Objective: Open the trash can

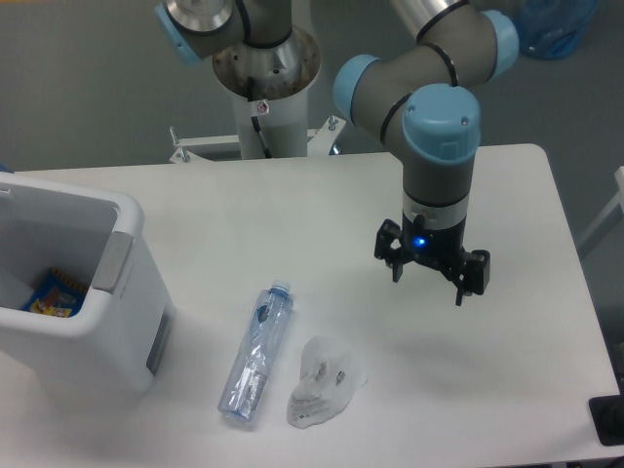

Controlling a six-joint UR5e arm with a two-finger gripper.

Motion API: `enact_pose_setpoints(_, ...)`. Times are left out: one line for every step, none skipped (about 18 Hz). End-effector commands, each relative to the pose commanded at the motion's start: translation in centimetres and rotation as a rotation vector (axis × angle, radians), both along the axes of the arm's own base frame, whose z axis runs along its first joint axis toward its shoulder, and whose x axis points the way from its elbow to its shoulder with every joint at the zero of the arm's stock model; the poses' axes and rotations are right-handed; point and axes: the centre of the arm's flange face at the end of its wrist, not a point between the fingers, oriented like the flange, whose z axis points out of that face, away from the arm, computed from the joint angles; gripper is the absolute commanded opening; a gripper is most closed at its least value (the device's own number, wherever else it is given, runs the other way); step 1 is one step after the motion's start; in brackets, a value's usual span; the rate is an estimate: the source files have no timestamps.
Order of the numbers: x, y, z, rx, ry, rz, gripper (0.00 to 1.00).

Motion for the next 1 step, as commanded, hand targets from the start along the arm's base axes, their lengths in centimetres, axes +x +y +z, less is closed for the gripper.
enact_pose_setpoints(0.20,-0.06,-0.10,-0.006,0.000,-0.001,1.00)
